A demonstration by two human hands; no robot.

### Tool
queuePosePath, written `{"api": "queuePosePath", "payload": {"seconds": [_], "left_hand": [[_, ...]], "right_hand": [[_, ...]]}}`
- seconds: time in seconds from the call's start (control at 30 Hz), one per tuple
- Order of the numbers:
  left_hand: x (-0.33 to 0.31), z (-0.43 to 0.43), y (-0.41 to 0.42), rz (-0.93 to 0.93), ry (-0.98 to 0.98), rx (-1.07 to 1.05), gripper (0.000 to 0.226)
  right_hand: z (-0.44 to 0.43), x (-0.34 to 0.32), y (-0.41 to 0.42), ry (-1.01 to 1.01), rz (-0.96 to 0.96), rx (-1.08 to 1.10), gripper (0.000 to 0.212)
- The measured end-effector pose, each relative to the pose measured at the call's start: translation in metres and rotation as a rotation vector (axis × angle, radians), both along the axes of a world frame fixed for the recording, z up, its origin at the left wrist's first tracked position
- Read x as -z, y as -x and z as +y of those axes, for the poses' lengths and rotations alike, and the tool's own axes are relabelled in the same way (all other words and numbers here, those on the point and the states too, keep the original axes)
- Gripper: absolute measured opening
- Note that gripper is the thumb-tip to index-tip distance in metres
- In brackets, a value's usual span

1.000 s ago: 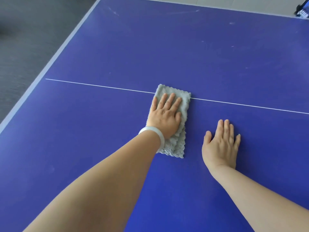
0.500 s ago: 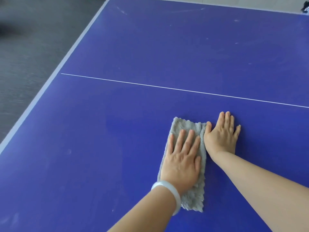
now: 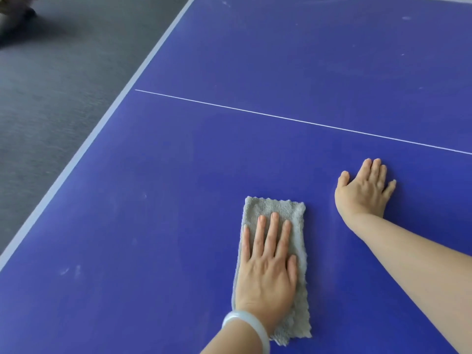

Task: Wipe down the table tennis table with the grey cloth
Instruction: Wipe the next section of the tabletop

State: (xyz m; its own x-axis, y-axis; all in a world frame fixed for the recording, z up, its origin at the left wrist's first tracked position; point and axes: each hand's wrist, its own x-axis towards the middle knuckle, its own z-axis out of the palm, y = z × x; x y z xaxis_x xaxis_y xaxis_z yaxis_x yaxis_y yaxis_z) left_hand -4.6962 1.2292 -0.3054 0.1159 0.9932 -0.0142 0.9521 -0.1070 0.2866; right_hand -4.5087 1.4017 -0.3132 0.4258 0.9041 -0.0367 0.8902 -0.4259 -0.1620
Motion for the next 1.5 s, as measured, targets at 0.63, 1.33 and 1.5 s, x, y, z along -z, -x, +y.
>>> {"api": "queuePosePath", "payload": {"seconds": [0.63, 1.33, 1.5], "left_hand": [[-0.002, 0.004, 0.055, 0.057, 0.009, 0.148, 0.060], [-0.002, -0.117, 0.112, 0.083, 0.078, -0.235, 0.060], [-0.003, -0.159, 0.028, 0.033, 0.039, -0.233, 0.061]], "right_hand": [[-0.229, -0.004, 0.052, -0.012, -0.020, -0.256, 0.058], [-0.226, -0.004, 0.050, -0.006, 0.006, -0.273, 0.062], [-0.226, -0.003, 0.050, -0.024, 0.039, -0.276, 0.061]]}}
